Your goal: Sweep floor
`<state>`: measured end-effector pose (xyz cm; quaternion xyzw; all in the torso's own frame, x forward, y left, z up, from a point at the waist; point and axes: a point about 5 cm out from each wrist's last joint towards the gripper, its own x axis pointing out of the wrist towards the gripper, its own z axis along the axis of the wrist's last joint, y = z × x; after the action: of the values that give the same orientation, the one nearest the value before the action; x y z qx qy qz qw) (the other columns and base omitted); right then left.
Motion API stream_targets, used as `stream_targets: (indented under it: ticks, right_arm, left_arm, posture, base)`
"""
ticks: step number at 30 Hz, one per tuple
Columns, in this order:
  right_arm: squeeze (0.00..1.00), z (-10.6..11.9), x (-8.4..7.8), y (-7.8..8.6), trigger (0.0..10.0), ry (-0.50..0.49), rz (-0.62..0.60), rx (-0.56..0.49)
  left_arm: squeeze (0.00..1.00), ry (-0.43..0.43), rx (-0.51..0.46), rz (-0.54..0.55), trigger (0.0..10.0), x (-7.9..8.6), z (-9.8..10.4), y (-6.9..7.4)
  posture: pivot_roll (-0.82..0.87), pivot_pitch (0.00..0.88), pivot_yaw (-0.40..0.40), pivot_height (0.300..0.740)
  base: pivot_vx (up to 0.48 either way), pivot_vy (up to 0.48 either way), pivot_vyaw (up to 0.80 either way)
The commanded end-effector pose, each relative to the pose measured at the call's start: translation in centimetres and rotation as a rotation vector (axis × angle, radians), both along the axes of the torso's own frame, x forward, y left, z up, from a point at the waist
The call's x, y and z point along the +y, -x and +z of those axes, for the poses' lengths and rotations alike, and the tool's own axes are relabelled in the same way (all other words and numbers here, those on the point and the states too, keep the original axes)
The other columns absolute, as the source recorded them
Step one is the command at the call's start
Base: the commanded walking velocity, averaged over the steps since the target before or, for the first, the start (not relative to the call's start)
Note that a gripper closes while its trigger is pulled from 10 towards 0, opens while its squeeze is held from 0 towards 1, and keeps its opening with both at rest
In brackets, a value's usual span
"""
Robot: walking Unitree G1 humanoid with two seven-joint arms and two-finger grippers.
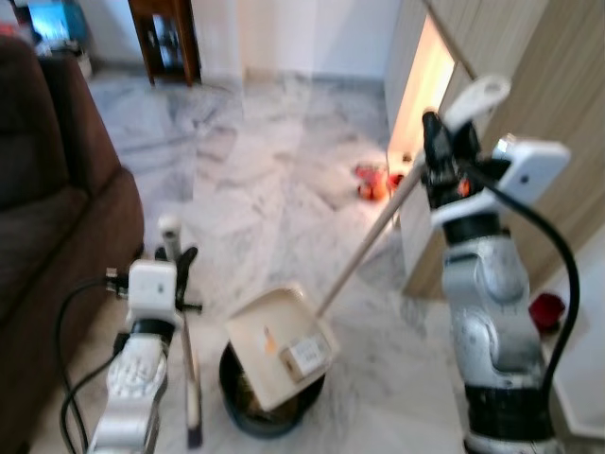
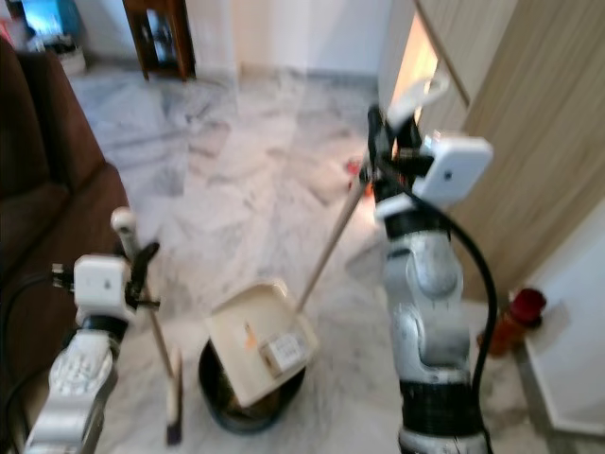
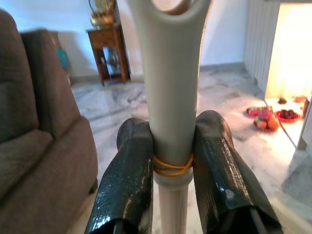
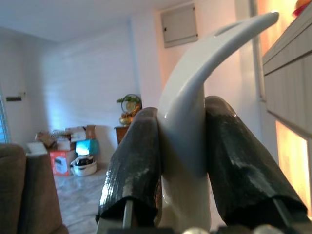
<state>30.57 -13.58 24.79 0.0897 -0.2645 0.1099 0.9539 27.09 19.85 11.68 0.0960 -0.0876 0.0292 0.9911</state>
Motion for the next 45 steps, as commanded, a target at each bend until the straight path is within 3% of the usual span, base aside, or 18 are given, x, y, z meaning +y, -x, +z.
stream_targets:
  ticks: [1,12,21,24,31,45]
  right_arm:
    - [0.0,1.5,0.1,0.6,10.0,-0.028,0.014,-0.084]
    - [0.0,2.3,2.0,1.8,10.0,0.013,0.032,-0.176]
    - [0.0,1.8,7.6,4.2,10.0,0.055,0.202,-0.22]
    - [0.0,2.4,9.2,5.4,10.0,0.074,0.238,-0.281]
    - [0.0,2.9,11.0,7.3,10.0,0.204,0.268,-0.423]
    - [0.0,2.9,12.2,8.6,10.0,0.327,0.271,-0.537]
  left_arm:
    - [0.0,-0.015,-0.05,-0.01,10.0,-0.1,1.0,-0.2]
    - [0.0,-0.016,-0.05,-0.011,10.0,-0.1,1.0,-0.2]
    - [0.0,-0.04,-0.048,-0.037,10.0,-0.5,0.9,0.0]
    - [0.0,-0.037,-0.051,-0.034,10.0,-0.5,0.9,-0.1]
    - [0.0,-0.035,-0.05,-0.037,10.0,-0.6,0.9,-0.1]
    - [0.0,-0.037,-0.049,-0.038,10.0,-0.6,0.9,-0.1]
  posture:
    - [0.09,0.05,-0.04,0.74]
    - [0.08,0.055,-0.038,0.74]
    - [0.08,0.056,-0.039,0.74]
    - [0.09,0.056,-0.04,0.74]
    - [0.08,0.057,-0.041,0.74]
    - [0.08,0.058,-0.04,0.74]
  base:
    - [0.0,0.0,0.0]
    - [0.0,0.0,0.0]
    - [0.0,0.0,0.0]
    - [0.0,0.0,0.0]
    - [0.0,0.0,0.0]
    - [0.0,0.0,0.0]
